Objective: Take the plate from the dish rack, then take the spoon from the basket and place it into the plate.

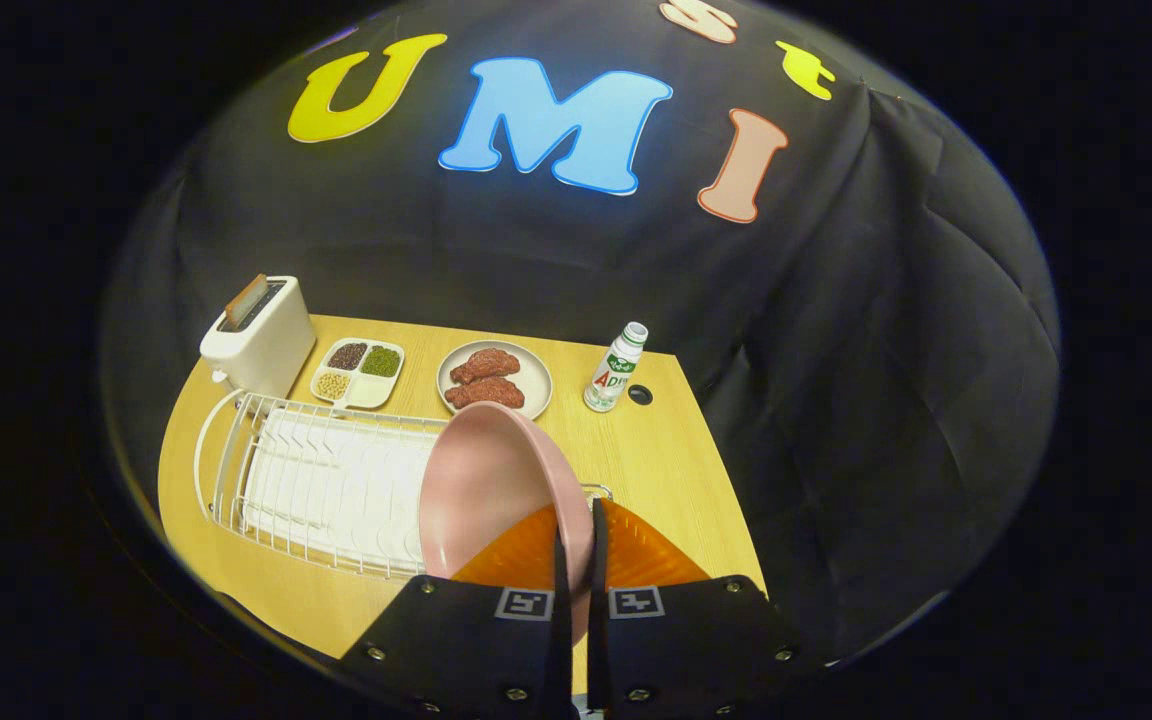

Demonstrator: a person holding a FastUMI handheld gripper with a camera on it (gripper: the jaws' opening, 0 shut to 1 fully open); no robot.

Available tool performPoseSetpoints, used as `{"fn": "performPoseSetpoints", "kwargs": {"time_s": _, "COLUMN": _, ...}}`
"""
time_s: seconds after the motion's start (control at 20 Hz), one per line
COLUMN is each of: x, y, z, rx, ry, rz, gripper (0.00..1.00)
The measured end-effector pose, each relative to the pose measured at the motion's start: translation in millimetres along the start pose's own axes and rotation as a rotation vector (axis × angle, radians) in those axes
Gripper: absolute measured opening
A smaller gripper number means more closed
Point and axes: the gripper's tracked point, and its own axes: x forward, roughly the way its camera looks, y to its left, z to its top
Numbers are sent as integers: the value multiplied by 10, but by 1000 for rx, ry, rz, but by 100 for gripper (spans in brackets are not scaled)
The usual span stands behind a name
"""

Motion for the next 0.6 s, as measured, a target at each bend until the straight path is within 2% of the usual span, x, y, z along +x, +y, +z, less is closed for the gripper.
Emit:
{"fn": "performPoseSetpoints", "kwargs": {"time_s": 0.25, "x": -72, "y": -10, "z": -673, "rx": 2, "ry": 31, "rz": 85, "gripper": 6}}
{"fn": "performPoseSetpoints", "kwargs": {"time_s": 0.45, "x": 6, "y": 120, "z": -1435, "rx": -7, "ry": 158, "rz": 165, "gripper": 6}}
{"fn": "performPoseSetpoints", "kwargs": {"time_s": 0.6, "x": 34, "y": 175, "z": -1727, "rx": 8, "ry": 212, "rz": 200, "gripper": 6}}
